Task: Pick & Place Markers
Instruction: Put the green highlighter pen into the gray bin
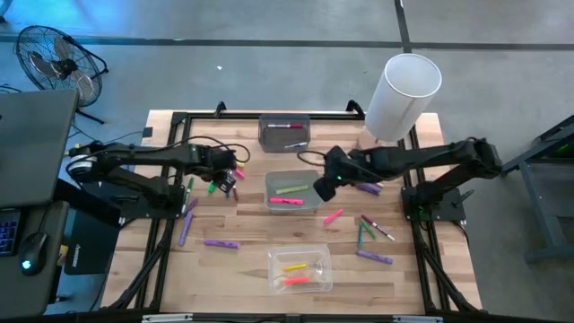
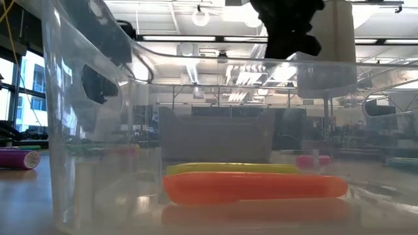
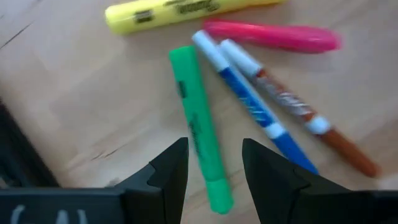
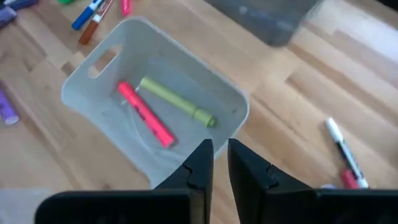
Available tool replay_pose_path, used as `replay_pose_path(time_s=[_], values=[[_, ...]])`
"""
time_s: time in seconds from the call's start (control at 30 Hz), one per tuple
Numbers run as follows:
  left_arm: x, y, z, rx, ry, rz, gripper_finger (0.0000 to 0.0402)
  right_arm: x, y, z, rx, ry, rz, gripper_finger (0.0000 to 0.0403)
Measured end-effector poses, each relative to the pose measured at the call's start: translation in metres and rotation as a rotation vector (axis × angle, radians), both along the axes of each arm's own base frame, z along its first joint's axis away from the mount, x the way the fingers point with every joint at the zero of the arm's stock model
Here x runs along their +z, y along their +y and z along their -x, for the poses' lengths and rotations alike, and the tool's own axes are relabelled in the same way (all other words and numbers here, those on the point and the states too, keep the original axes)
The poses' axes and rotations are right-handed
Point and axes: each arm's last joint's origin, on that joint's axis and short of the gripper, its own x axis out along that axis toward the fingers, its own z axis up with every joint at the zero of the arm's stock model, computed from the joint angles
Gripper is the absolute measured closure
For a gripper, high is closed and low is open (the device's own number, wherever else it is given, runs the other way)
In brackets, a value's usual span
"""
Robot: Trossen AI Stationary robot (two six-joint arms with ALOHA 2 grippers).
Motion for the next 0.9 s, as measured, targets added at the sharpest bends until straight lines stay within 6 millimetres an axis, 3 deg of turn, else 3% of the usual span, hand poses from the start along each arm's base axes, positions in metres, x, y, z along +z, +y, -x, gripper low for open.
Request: replay_pose_path(time_s=[0.2,0.33,0.53,0.9], values=[[-0.003,0.015,0.004,0.026,0.011,0.02,0.0254,-0.002,0.013,0.004,0.01,0.007,0.001,0.0387],[-0.017,0.021,0.016,0.05,0.029,0.09,0.0254,-0.002,0.016,0.004,0.001,0.001,0.006,0.0389],[-0.035,0.019,0.023,0.044,-0.004,0.16,0.0254,-0.002,0.016,0.004,0.002,0.002,0.016,0.0389],[-0.04,0.02,0.024,0.041,-0.011,0.121,0.0257,-0.002,0.015,0.004,0.013,0.008,0.037,0.0389]])
